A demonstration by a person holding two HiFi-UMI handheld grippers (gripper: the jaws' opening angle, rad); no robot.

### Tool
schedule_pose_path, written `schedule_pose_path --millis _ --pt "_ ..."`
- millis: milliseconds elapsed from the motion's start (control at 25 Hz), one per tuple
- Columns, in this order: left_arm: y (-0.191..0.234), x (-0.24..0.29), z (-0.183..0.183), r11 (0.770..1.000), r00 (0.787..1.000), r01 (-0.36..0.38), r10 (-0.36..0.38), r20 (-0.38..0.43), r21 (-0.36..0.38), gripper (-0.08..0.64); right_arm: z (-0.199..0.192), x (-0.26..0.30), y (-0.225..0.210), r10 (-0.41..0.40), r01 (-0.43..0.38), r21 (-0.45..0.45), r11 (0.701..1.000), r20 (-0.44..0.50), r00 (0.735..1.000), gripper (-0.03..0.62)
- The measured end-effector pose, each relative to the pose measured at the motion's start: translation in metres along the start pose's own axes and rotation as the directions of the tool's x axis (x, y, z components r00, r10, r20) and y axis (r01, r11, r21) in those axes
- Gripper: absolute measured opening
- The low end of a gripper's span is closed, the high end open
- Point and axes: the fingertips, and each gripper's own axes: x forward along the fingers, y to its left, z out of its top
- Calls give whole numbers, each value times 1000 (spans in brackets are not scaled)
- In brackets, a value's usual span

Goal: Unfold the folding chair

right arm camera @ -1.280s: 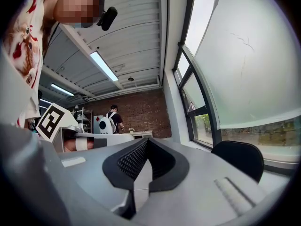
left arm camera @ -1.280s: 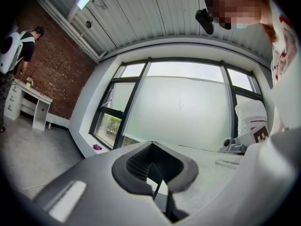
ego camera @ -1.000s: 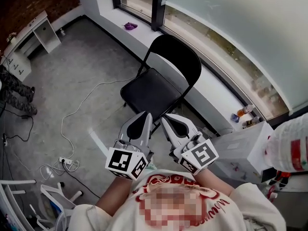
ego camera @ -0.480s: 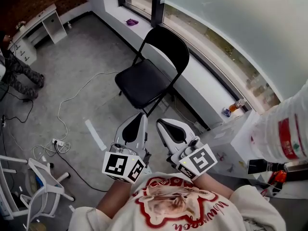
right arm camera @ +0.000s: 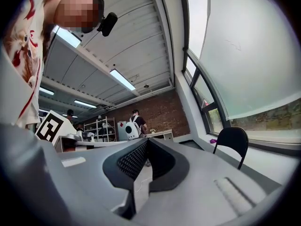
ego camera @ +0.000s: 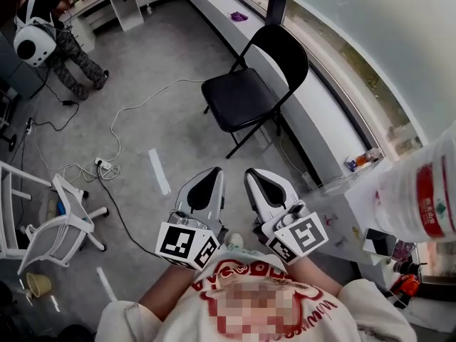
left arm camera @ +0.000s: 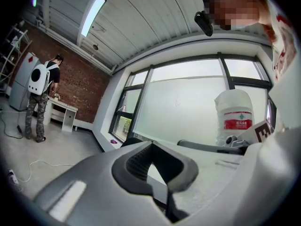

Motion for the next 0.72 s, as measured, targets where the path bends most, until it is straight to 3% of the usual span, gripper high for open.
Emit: schedule_pose_path --millis 400,720 --pt "0 -44 12 999 1000 -16 16 19 28 5 8 -4 50 58 -58 -21 998 31 998 23" --pt "26 -79 26 999 999 -34 33 35 40 5 4 16 97 97 -95 -50 994 28 995 23"
